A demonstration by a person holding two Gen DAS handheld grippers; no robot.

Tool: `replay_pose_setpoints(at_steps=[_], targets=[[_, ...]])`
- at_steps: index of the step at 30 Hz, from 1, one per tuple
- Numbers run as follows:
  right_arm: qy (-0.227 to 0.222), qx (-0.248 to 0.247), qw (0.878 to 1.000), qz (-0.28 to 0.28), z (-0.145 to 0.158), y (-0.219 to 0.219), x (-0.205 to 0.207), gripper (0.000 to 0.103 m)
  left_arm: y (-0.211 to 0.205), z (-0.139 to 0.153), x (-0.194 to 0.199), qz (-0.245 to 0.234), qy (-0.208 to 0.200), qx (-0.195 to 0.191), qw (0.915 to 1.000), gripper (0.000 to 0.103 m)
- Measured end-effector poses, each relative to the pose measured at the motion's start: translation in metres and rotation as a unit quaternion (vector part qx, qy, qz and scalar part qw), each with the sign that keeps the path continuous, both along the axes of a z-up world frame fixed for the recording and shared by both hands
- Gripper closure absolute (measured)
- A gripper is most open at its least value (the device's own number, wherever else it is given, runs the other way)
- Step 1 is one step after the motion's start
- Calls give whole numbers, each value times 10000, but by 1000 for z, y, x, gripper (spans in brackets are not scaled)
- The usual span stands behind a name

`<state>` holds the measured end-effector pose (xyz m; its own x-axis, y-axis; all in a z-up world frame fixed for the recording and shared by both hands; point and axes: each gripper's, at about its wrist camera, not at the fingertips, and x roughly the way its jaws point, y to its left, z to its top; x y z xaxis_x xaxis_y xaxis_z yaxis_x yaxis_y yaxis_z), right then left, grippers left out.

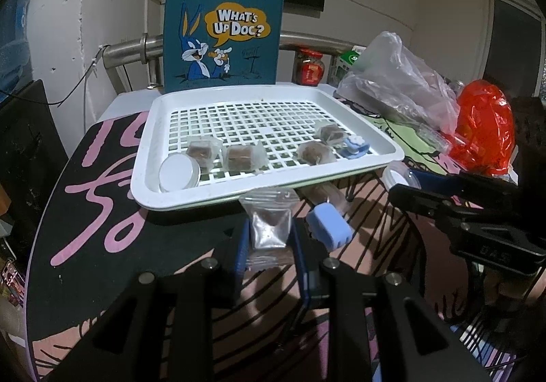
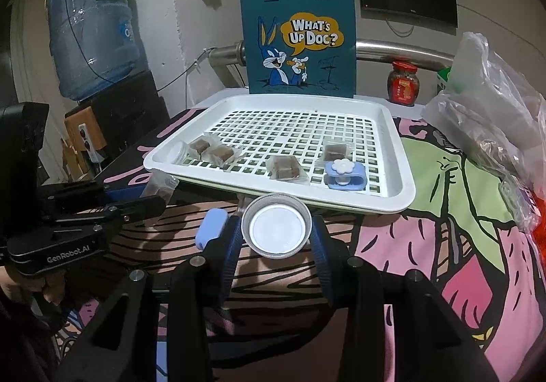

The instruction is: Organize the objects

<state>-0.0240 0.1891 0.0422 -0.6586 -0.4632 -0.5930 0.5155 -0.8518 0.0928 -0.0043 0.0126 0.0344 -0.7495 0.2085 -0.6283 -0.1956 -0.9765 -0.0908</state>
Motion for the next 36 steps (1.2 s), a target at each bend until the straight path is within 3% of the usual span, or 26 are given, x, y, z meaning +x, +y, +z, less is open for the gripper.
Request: replay_pose_setpoints(at_steps=[36], targets=[[103,-153,9998,12,4,5,3,63,-2,2,3,-84,107,116,9998,79]])
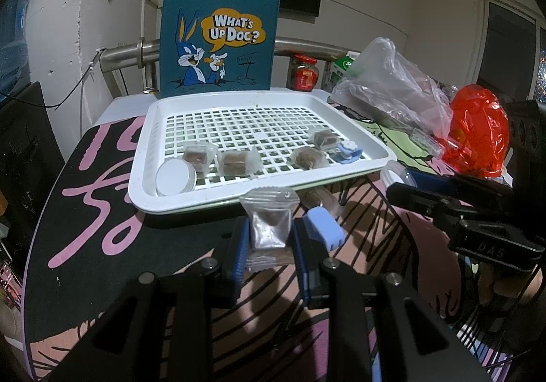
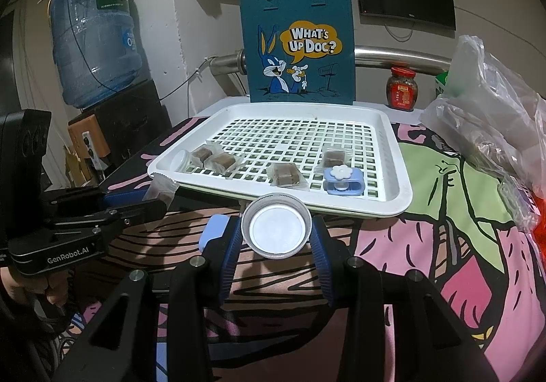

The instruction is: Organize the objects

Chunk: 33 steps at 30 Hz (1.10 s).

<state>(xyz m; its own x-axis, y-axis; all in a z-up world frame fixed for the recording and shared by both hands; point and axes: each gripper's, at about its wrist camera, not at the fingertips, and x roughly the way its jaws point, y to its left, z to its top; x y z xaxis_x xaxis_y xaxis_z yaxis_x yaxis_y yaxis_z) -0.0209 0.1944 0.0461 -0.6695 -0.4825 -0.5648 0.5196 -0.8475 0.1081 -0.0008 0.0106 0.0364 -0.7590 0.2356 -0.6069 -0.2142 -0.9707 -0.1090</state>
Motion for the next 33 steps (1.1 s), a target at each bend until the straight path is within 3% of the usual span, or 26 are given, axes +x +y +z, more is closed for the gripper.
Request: replay_pose_setpoints(at_steps=[33], targets=[[-46,-95,9999,-42,1,5,-2,63,0,0,0,4,-13,5,10000,79]])
